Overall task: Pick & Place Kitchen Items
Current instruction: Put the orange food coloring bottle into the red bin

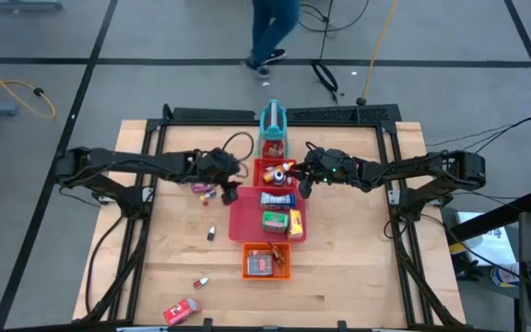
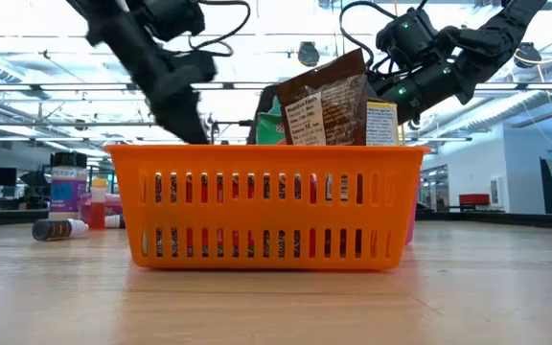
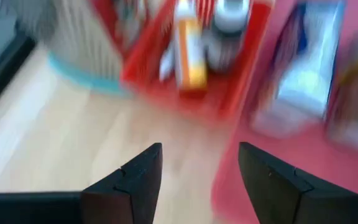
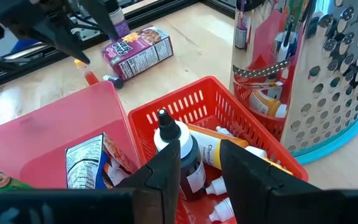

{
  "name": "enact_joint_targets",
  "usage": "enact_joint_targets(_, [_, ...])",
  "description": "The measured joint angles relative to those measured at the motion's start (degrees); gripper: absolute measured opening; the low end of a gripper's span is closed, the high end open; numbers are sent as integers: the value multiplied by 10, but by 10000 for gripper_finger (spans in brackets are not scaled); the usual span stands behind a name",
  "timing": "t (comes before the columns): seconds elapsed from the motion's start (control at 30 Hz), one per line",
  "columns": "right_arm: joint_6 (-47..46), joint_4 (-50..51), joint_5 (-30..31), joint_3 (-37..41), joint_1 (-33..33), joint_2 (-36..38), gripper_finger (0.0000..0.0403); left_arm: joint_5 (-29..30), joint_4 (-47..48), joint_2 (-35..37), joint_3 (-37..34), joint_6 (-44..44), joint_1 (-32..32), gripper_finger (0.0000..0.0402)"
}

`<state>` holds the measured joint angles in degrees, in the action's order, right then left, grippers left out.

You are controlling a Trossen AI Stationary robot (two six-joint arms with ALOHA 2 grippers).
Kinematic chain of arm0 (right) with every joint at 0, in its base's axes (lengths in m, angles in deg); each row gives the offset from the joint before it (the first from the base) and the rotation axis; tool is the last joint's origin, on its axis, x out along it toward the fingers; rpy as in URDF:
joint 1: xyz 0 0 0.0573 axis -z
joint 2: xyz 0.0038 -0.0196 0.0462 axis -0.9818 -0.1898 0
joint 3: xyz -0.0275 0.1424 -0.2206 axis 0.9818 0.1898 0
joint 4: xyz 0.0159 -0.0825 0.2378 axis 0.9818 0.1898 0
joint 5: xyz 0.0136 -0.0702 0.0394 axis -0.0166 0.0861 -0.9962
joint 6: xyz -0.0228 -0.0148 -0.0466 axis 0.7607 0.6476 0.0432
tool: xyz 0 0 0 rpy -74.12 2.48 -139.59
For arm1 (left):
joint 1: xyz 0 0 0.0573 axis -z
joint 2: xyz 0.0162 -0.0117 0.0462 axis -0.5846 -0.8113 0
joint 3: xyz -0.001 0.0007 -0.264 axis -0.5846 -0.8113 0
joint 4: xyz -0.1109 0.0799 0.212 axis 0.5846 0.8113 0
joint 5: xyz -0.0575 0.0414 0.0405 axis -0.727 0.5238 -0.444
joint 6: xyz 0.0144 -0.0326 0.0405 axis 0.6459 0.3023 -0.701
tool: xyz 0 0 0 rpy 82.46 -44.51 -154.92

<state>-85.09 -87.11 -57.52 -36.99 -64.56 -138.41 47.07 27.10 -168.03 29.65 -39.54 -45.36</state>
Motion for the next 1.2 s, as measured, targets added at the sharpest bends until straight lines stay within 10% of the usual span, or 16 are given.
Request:
enact_joint_targets(0.47, [0,3,0,0,0,0,105,102,157,15,-2,73,91,178])
enact_joint_targets(1.2, [0,-2,2,0,0,0,105,156,66,212,-213,226,178,136])
